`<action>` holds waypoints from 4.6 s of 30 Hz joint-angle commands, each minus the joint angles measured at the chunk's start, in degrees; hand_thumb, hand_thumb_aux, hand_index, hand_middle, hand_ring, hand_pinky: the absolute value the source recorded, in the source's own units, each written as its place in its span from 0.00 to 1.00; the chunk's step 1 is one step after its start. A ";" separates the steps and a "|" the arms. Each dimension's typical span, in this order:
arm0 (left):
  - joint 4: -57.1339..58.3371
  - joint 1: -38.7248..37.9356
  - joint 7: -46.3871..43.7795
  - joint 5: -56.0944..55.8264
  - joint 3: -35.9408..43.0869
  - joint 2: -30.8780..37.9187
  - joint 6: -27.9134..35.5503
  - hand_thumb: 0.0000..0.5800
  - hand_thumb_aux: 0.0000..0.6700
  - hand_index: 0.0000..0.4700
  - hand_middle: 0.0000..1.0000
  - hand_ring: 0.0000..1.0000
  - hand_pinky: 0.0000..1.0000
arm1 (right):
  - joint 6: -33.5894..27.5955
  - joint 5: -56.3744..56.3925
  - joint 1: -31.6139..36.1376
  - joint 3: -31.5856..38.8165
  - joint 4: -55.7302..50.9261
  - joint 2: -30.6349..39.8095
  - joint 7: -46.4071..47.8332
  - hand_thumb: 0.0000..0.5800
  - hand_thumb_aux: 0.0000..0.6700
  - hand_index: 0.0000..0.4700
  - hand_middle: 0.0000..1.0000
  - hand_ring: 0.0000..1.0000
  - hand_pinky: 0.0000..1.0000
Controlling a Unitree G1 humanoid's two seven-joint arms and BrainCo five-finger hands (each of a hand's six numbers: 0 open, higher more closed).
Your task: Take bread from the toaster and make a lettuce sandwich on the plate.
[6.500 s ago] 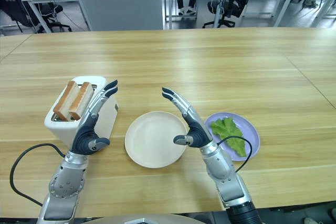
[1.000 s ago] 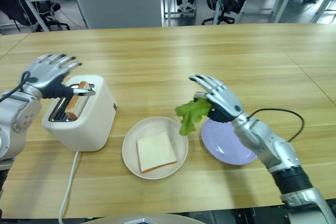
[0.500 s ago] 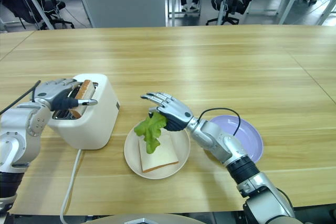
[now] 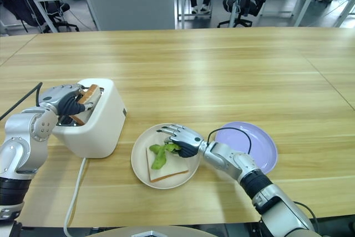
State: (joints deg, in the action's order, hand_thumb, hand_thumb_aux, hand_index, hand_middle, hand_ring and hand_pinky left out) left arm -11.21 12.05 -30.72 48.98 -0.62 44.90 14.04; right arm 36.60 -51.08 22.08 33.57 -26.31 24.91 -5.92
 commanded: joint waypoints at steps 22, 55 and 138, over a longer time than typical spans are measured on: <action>-9.16 6.71 5.25 -4.76 -4.73 2.60 -4.63 1.00 1.00 0.98 1.00 1.00 1.00 | -2.88 -1.57 -3.63 -3.04 5.86 10.57 0.16 0.00 0.00 0.00 0.00 0.00 0.00; -2.65 5.87 -11.34 -36.57 15.03 -18.28 -4.53 1.00 1.00 0.98 1.00 1.00 1.00 | 3.25 16.22 -23.79 -29.24 27.43 18.04 -3.00 0.00 0.00 0.00 0.00 0.00 0.00; -2.74 -14.87 -10.71 -7.58 35.56 -6.58 -17.72 1.00 1.00 0.98 1.00 1.00 1.00 | -11.36 19.69 -27.39 -5.13 31.90 17.51 44.09 1.00 1.00 0.98 1.00 1.00 1.00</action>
State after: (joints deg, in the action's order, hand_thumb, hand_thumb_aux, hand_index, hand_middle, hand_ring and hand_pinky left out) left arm -18.16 -4.34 -42.34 36.46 33.18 39.17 -4.60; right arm 26.07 -26.72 -6.89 26.99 7.77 43.59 39.06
